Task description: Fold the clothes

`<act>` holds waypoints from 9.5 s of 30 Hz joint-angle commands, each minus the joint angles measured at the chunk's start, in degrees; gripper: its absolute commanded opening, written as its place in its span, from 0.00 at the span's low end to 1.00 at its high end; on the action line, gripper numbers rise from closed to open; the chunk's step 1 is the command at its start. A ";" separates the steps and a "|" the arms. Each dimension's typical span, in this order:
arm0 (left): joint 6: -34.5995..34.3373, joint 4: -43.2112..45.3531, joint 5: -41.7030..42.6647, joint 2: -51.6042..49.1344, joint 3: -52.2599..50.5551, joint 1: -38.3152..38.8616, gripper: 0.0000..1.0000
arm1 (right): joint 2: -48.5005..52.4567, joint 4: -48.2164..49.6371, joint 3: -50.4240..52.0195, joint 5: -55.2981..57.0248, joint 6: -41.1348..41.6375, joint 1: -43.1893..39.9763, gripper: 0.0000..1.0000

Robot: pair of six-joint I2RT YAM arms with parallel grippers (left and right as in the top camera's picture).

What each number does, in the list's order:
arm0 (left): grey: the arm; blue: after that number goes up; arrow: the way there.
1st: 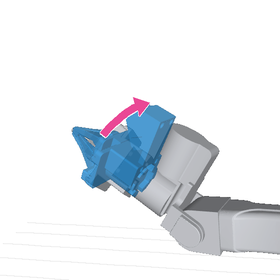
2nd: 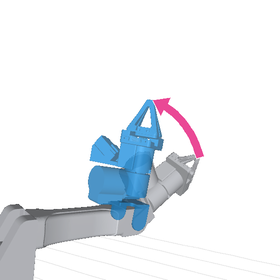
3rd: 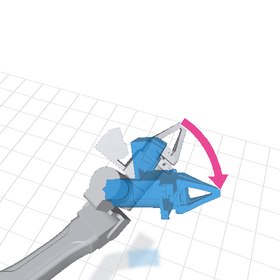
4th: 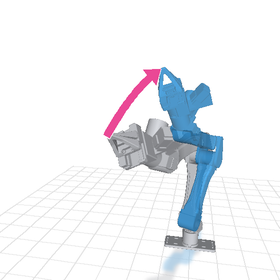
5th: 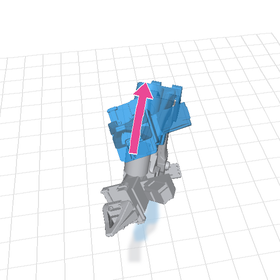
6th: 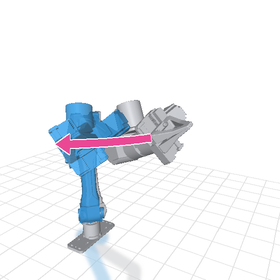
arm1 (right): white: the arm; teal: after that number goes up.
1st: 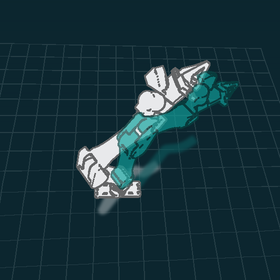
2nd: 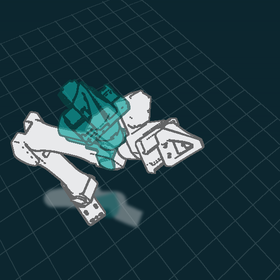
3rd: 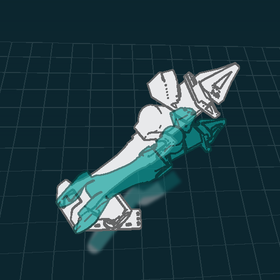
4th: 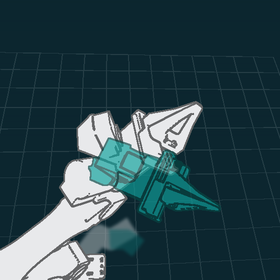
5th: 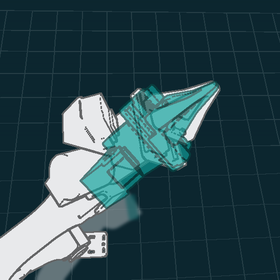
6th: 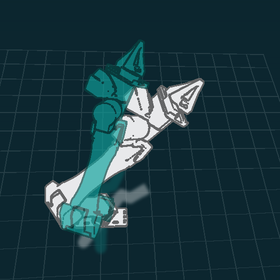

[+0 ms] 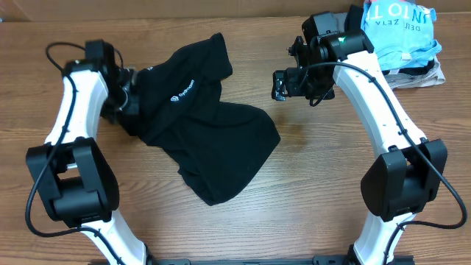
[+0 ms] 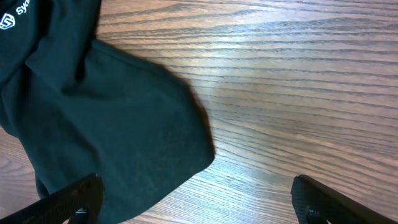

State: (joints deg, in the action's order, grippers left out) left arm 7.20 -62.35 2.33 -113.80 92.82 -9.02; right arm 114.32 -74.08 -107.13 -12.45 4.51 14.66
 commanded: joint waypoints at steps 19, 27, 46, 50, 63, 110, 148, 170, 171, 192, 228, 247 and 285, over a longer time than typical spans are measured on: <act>-3.43 11.50 -0.04 0.98 -10.23 6.38 0.41 | 0.20 1.22 0.15 0.44 0.22 -0.17 1.00; -6.40 11.85 -5.27 0.98 -10.23 6.36 0.38 | 0.20 1.22 0.15 0.44 0.22 -0.17 1.00; -8.94 13.18 -5.97 1.01 6.54 3.10 0.04 | 0.24 1.90 0.15 0.42 0.22 -0.17 1.00; -8.94 23.50 -5.95 1.01 9.84 1.03 0.04 | 0.24 1.90 0.15 0.39 0.24 -0.15 1.00; -9.07 9.07 1.73 1.27 11.63 -2.25 1.00 | 0.24 -0.09 0.15 -1.14 0.24 -0.15 0.99; -7.39 -6.21 3.67 1.18 11.43 -0.04 1.00 | -0.11 28.26 9.94 4.85 -4.44 -9.16 0.04; -1.86 9.60 1.14 18.12 -14.67 1.44 1.00 | -11.02 -6.12 -5.31 1.92 6.23 4.13 1.00; 3.52 35.67 5.16 -1.97 -20.06 1.95 0.38 | -10.97 -3.28 -5.31 2.54 6.23 5.11 0.99; 3.52 35.87 5.22 -2.23 -20.06 1.95 0.24 | -10.97 -3.21 -5.31 2.54 6.23 5.11 0.99; -9.16 -15.61 0.79 3.37 8.94 1.01 0.04 | -10.97 -4.24 -5.31 2.54 6.16 5.11 0.99; -7.39 6.82 2.23 0.24 -6.01 1.49 1.00 | -10.67 -3.82 -4.24 2.60 5.99 5.11 0.99; 5.42 35.47 3.93 -0.90 -19.61 1.70 0.16 | -10.67 -3.45 -4.22 3.04 6.01 5.11 1.00; -6.69 -6.25 -1.03 -2.82 26.84 3.26 0.82 | -10.67 -4.90 -4.22 3.02 6.01 5.11 1.00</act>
State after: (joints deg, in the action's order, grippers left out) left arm 1.08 -68.16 1.43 -114.48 119.26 -6.81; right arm 103.57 -79.07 -111.35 -10.02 10.48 19.90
